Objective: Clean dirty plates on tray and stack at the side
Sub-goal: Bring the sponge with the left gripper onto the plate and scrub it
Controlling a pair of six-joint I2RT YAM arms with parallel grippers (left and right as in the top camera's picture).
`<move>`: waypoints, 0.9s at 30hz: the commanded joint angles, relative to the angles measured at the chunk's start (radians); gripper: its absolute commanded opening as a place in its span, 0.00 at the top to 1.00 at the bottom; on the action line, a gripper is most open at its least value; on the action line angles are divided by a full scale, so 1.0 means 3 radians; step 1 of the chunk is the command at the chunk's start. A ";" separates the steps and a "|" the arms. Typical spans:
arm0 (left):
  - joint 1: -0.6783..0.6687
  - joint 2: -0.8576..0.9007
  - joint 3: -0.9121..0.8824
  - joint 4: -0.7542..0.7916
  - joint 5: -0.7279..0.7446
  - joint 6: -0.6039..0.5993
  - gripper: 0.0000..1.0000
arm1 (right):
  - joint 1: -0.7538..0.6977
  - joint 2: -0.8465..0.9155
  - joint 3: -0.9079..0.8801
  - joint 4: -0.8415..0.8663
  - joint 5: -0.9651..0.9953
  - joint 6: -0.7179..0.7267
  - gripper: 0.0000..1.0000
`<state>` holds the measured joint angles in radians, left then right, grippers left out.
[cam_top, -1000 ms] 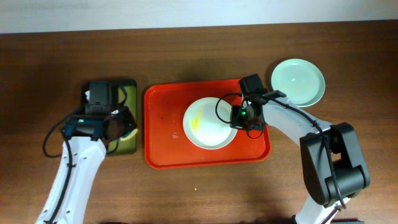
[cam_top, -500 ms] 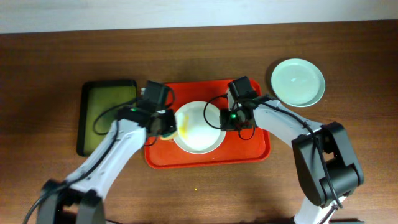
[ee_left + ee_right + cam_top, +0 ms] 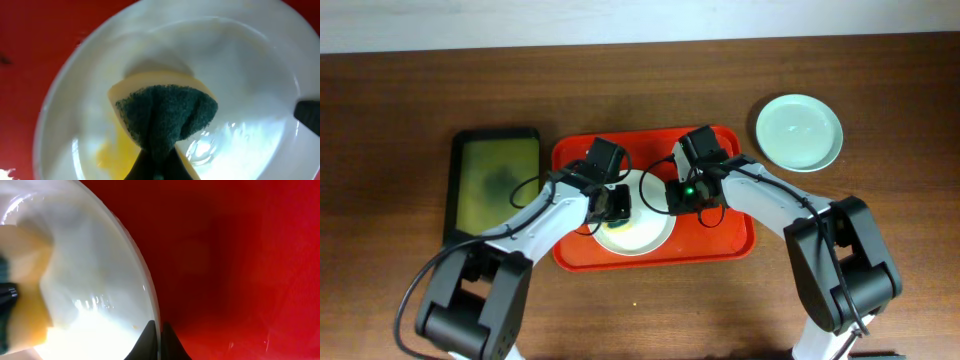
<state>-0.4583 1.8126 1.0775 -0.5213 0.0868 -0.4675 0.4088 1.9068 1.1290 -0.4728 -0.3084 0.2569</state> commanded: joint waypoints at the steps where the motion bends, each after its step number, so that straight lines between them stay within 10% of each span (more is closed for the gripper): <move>1: -0.0078 0.0160 0.0014 0.0148 0.0170 0.0029 1.00 | 0.0036 0.0043 -0.0018 0.0010 -0.0083 -0.0081 0.96; 7: -0.0098 0.0393 0.0013 0.0237 -0.0034 0.0031 1.00 | 0.0036 0.0043 -0.0018 0.0006 -0.0081 -0.0083 0.96; 18: -0.0095 0.0347 0.0097 -0.0516 -0.2056 0.0031 1.00 | 0.0036 0.0043 -0.0018 0.0009 -0.0069 -0.0083 0.96; 27: -0.0102 0.0061 0.0347 -0.0511 -0.0894 0.0032 1.00 | 0.0036 0.0043 -0.0018 0.0010 -0.0067 -0.0083 0.96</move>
<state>-0.5060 1.8736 1.1492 -0.6903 -0.3340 -0.4671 0.4244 1.9125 1.1290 -0.4633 -0.3386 0.2543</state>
